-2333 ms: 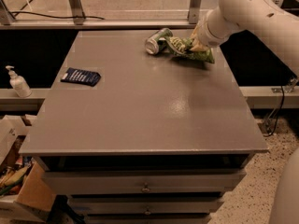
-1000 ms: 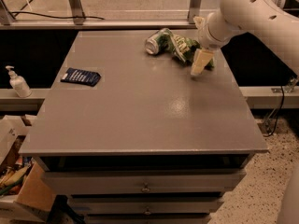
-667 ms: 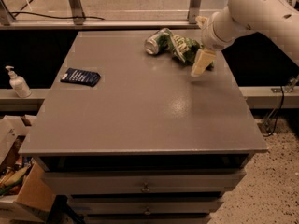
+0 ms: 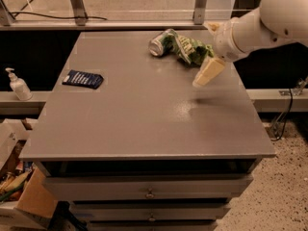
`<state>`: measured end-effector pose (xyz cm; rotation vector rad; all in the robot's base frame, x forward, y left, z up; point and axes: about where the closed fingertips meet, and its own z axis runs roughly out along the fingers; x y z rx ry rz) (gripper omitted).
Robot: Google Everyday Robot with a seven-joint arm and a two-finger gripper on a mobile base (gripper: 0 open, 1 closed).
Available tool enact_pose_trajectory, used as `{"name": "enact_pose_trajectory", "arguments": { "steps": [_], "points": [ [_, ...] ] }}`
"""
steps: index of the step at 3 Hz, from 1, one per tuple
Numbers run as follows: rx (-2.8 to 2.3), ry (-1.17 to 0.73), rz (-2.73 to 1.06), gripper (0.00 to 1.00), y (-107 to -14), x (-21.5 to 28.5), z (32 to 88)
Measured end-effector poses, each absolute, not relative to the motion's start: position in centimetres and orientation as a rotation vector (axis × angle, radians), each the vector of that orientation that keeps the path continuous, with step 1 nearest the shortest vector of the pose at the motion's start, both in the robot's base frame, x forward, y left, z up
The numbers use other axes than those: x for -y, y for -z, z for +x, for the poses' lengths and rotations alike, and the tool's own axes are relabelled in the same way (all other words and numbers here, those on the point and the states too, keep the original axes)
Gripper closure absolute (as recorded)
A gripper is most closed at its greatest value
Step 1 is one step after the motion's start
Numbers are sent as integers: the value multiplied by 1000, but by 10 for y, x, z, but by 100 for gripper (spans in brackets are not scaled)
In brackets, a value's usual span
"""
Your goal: Move green jalapeno chip bag near green can
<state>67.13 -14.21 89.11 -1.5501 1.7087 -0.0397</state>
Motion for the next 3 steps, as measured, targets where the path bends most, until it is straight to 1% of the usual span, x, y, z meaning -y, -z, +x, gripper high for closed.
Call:
{"name": "enact_pose_trajectory", "arguments": {
  "steps": [1,2,3],
  "points": [
    [-1699,-59,-1484,0,-897,147,651],
    [-1668,-98,-1399,0,-912,178,631],
    [-1649,-115,-1350,0,-921,198,621]
  ]
}}
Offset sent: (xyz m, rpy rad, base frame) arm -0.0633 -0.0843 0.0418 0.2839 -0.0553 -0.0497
